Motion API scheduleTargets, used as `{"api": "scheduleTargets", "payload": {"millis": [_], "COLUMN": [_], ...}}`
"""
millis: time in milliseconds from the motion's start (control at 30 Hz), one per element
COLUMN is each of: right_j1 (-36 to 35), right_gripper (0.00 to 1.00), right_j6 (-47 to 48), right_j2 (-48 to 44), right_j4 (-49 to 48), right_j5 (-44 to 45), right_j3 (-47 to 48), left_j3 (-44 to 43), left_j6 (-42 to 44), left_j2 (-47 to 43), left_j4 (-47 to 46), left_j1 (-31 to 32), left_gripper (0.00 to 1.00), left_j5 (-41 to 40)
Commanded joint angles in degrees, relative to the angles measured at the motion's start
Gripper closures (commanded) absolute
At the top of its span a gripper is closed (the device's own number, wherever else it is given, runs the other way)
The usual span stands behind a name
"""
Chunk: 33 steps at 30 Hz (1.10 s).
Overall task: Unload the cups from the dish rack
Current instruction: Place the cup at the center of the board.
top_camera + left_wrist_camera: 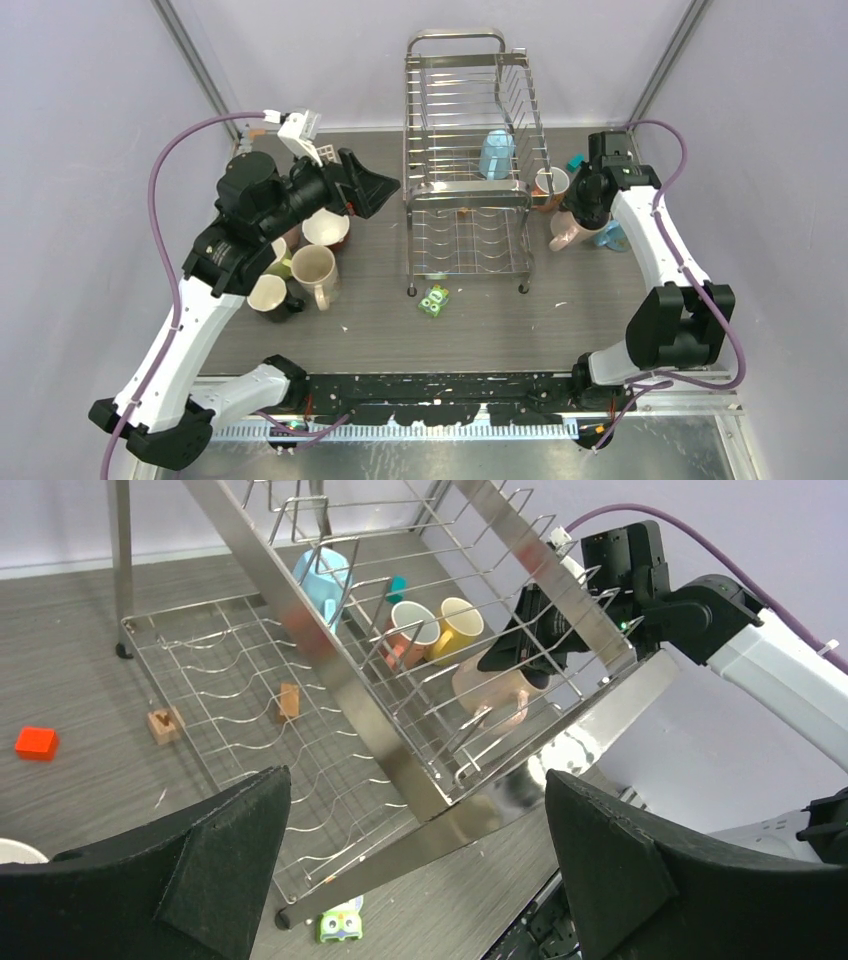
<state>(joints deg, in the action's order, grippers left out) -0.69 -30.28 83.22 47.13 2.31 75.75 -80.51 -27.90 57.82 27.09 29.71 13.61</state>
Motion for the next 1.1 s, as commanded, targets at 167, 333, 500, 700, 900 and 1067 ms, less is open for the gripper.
{"api": "scheduleTargets", "payload": {"millis": [167,333,500,700,900,1067], "right_j1": [-0.1,-0.1,-0.1,-0.79,-1.75,-2.21], "right_gripper": [0.99,0.99,0.99,0.98,0.89,0.77], "right_j6": [-0.19,-0.89,-1.05,-1.44,-1.79,-1.97], "right_j2": [4.55,7.25,9.62,12.54,14.22,14.69], "right_j4": [-6.52,-7.52,-7.74,-7.24,-6.91,-5.57], "right_j5": [1.57,1.47,2.24,3.87,4.92,5.9], "right_j3": [1.75,1.72,1.76,2.24,2.78,3.86], "left_j3": [2.86,4.17,5.57,6.31,8.24,9.07], "left_j6": [-1.0,-2.43,-3.85,-5.54,-8.79,-10.77], "left_j2": [-0.84,0.04,0.85,2.49,3.99,4.89], "left_j4": [-1.79,-2.85,-3.94,-4.62,-7.06,-8.36], "left_j1": [-1.77,-4.26,-6.86,-9.07,-12.27,-13.34], "left_gripper": [0.0,0.0,0.0,0.0,0.0,0.0], "left_j5": [1.98,4.2,6.23,7.72,10.81,12.12]}}
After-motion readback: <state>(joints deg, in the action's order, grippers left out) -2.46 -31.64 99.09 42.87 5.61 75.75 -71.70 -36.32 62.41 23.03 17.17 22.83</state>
